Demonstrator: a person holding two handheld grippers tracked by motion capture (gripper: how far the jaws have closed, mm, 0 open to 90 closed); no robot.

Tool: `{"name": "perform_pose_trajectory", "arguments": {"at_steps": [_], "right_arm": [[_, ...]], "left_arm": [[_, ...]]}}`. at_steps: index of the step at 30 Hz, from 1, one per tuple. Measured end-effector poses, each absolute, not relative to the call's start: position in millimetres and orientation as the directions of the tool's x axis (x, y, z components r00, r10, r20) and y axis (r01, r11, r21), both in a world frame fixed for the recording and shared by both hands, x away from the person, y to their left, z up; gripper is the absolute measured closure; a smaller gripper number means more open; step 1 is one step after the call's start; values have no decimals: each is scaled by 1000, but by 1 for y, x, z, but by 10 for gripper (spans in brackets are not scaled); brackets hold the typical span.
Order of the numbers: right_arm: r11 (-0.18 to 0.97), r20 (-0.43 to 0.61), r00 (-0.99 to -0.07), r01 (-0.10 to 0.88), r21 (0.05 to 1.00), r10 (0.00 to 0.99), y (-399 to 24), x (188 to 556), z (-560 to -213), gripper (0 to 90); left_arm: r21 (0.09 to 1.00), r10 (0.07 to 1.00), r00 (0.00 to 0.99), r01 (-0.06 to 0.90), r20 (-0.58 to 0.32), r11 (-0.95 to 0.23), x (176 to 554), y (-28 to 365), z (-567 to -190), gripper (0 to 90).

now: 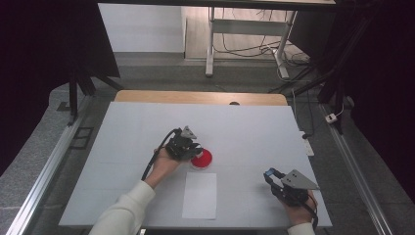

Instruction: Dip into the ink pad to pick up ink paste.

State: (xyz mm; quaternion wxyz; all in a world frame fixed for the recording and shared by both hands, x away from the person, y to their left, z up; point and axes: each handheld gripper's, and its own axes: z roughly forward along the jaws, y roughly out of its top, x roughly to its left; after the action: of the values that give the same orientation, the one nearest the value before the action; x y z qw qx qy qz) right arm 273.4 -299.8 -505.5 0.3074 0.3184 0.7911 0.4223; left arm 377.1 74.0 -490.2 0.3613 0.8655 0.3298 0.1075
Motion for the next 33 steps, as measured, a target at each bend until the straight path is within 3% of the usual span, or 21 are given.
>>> {"name": "perform_pose_trajectory", "arguments": {"at_steps": [26, 33], "right_arm": [[446, -221, -610, 244, 861, 761, -299, 273, -505, 652], [448, -224, -612, 241, 861, 759, -298, 273, -506, 652]], "left_arm": [[678, 650, 760, 484, -12, -553, 375, 67, -493, 757], [666, 648, 760, 464, 38, -584, 371, 61, -493, 758]]}}
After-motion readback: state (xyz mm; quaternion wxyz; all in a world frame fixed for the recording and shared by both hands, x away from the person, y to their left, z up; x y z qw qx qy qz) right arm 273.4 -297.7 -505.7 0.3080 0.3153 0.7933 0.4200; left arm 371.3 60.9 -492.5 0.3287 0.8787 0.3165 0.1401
